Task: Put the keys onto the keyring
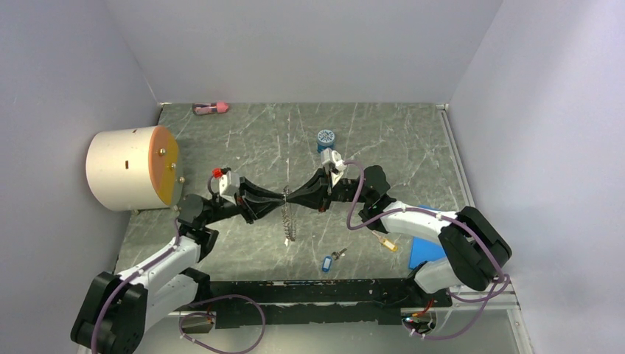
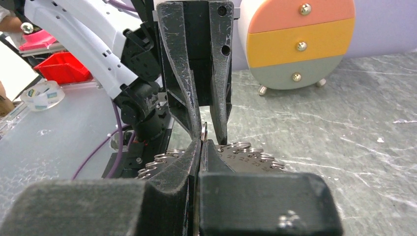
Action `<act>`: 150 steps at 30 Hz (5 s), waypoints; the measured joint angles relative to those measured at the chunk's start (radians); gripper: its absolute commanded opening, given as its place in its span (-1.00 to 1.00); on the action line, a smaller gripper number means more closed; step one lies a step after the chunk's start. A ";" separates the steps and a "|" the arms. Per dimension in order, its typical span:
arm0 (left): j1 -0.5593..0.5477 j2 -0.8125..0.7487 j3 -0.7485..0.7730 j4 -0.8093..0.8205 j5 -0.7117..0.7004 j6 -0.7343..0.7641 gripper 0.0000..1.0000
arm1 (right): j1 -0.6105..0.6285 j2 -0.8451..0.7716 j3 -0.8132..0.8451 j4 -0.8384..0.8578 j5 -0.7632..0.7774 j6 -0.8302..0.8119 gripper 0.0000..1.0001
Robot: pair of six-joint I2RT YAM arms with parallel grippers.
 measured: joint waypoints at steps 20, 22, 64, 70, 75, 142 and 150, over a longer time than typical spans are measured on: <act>-0.011 -0.025 0.053 -0.084 0.026 0.028 -0.95 | -0.004 -0.011 0.000 -0.016 0.007 -0.010 -0.41; -0.014 -0.059 0.066 -0.170 0.027 0.069 -0.95 | -0.004 -0.014 0.000 -0.016 0.016 -0.015 -0.23; -0.029 -0.184 0.153 -0.661 -0.017 0.336 -0.50 | -0.004 0.015 0.021 -0.036 -0.037 -0.028 -1.00; -0.029 -0.140 0.150 -0.624 -0.008 0.324 -0.58 | -0.004 0.016 0.021 -0.023 -0.038 -0.016 -1.00; -0.030 -0.142 0.140 -0.577 -0.008 0.301 -0.91 | -0.004 0.016 0.021 -0.015 -0.038 -0.011 -1.00; -0.053 0.228 0.462 -1.170 -0.134 0.754 -0.95 | -0.271 -0.409 -0.071 -1.177 0.989 0.205 0.98; -0.053 0.280 0.476 -1.135 -0.073 0.748 -0.95 | -0.270 -0.355 -0.065 -1.340 0.923 0.284 0.98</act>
